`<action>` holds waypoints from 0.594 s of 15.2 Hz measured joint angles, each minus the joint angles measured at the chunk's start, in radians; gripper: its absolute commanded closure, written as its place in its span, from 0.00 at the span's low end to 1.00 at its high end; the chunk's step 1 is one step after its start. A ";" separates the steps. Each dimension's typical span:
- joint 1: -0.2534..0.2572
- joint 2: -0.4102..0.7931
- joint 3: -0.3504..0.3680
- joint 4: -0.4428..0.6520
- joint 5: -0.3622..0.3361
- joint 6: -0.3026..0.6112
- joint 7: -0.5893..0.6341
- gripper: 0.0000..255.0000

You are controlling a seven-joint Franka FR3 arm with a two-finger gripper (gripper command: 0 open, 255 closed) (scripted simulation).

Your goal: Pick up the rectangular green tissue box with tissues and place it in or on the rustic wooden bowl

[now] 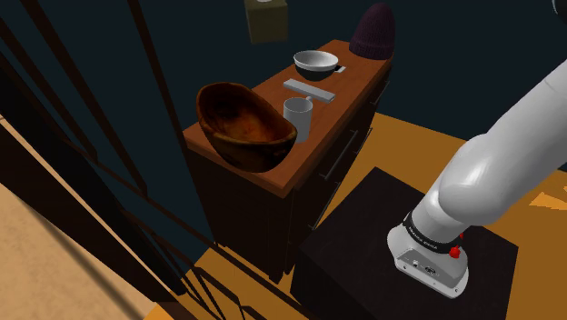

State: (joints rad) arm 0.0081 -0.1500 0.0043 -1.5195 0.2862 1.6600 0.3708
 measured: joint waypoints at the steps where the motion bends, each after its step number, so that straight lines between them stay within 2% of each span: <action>1: 0.009 -0.012 0.013 -0.011 -0.004 0.005 0.021 1.00; 3: 0.026 -0.040 0.042 -0.038 -0.012 0.016 0.065 1.00; 9: 0.075 -0.059 0.131 -0.010 -0.038 0.007 0.210 1.00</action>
State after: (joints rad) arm 0.0833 -0.2085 0.1353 -1.5300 0.2480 1.6667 0.5810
